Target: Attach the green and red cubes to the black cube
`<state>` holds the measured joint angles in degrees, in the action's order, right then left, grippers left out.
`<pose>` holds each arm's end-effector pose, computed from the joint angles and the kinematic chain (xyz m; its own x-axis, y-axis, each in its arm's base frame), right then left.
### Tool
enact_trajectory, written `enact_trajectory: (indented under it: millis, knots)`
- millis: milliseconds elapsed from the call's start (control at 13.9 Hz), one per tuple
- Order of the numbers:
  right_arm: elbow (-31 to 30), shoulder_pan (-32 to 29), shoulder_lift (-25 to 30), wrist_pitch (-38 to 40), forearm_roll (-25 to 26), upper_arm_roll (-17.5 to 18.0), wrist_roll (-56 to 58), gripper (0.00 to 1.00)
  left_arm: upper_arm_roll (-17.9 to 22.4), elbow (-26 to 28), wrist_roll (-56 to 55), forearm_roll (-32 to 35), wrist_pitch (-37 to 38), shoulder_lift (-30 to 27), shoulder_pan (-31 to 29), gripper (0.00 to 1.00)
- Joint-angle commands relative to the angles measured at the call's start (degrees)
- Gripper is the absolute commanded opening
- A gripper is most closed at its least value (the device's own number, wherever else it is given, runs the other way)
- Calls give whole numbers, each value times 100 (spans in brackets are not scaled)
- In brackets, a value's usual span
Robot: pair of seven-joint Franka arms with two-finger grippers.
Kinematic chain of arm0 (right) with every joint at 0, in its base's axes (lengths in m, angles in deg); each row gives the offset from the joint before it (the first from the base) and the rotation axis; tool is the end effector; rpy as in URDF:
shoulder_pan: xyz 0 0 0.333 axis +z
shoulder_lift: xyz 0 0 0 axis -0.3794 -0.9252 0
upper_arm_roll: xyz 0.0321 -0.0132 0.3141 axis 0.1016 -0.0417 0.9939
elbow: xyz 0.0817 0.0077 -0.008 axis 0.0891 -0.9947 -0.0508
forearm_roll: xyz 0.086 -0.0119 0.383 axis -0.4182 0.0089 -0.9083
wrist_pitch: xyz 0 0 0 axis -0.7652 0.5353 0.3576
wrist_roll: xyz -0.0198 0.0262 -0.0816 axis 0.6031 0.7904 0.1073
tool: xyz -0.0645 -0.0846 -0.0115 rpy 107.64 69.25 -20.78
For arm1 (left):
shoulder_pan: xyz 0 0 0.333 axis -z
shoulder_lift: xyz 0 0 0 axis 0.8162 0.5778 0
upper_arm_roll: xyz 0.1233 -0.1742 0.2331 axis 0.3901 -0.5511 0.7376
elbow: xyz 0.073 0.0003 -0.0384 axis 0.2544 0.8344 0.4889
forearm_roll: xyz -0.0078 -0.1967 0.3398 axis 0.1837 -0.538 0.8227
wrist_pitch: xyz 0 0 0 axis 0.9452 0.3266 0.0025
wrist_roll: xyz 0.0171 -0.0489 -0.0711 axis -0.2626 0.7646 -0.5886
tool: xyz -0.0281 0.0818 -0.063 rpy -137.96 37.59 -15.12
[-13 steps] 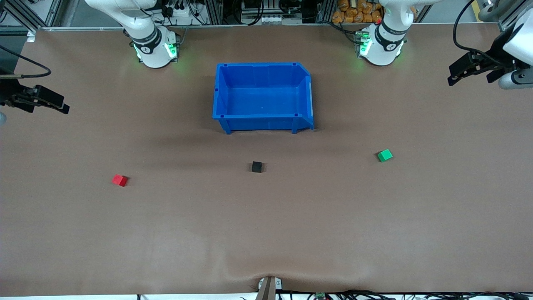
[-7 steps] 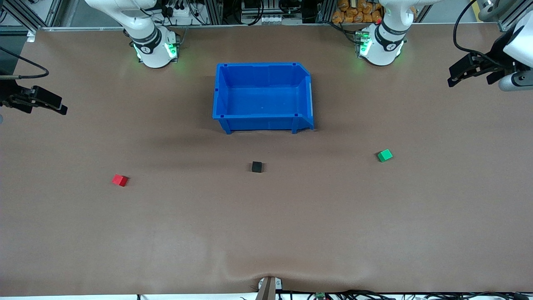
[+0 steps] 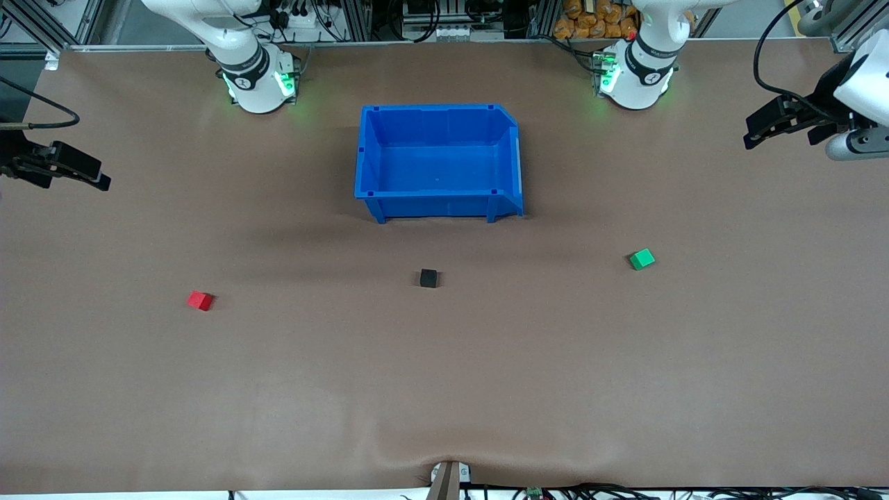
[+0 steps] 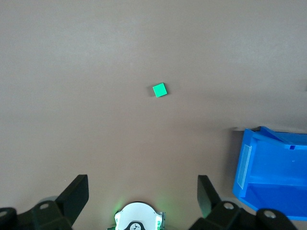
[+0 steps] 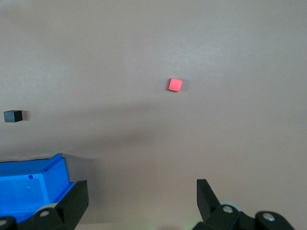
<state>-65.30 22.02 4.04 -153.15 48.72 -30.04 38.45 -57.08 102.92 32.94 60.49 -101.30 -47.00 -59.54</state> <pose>0.5544 -0.0201 0.6393 0.9946 -0.0850 -0.0603 -0.0880 -0.9949 -0.0488 0.5125 -0.0540 0.6537 0.9975 0.0408 -0.0572 0.0381 -0.9981 -0.0480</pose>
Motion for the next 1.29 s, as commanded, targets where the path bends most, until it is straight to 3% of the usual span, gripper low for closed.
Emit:
enact_trajectory:
  millis: [0, 932, 1219]
  knots:
    - [25, -156, 51, -65, 7, 55, 45, 100, -39, -61, 25, 112, 88, 57, -27, 100]
    - [51, -34, -90, -496, -90, 107, 54, 100, -47, 79, 25, 121, 17, 383, -132, 100]
    - [51, 536, -195, -636, -64, 116, 45, 100, -47, 527, 25, 121, -465, 453, -132, 100]
